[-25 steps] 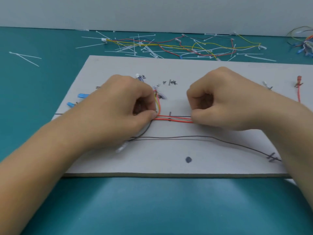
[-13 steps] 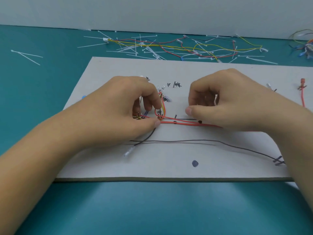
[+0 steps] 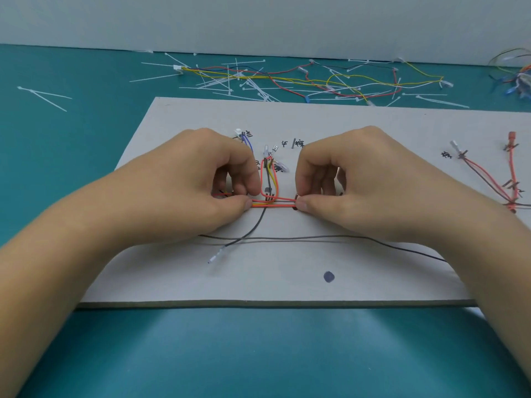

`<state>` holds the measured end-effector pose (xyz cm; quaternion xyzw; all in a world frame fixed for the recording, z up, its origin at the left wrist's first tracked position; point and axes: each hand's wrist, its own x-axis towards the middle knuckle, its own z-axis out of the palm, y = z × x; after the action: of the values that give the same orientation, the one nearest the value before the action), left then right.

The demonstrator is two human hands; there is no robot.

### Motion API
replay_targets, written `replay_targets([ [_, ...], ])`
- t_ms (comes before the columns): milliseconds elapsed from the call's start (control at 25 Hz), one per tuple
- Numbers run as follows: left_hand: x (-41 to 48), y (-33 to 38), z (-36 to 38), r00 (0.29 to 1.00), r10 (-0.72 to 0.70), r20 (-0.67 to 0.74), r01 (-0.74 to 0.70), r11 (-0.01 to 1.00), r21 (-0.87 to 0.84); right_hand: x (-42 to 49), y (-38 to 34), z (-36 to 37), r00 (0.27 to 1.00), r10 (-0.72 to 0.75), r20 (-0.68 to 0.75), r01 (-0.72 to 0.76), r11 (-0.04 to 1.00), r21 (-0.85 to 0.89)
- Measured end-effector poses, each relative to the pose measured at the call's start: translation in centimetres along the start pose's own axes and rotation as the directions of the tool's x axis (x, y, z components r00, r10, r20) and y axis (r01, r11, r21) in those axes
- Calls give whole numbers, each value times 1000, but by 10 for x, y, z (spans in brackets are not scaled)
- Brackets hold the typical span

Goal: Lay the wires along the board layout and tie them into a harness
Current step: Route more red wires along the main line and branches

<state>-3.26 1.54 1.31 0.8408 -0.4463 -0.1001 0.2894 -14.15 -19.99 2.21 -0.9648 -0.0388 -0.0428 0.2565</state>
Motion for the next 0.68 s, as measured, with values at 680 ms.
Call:
replay_targets([
  [680,0,-2,3,999,36,15,-36,999,29,-1,-8,9,999,-39,28,39,999,-1],
])
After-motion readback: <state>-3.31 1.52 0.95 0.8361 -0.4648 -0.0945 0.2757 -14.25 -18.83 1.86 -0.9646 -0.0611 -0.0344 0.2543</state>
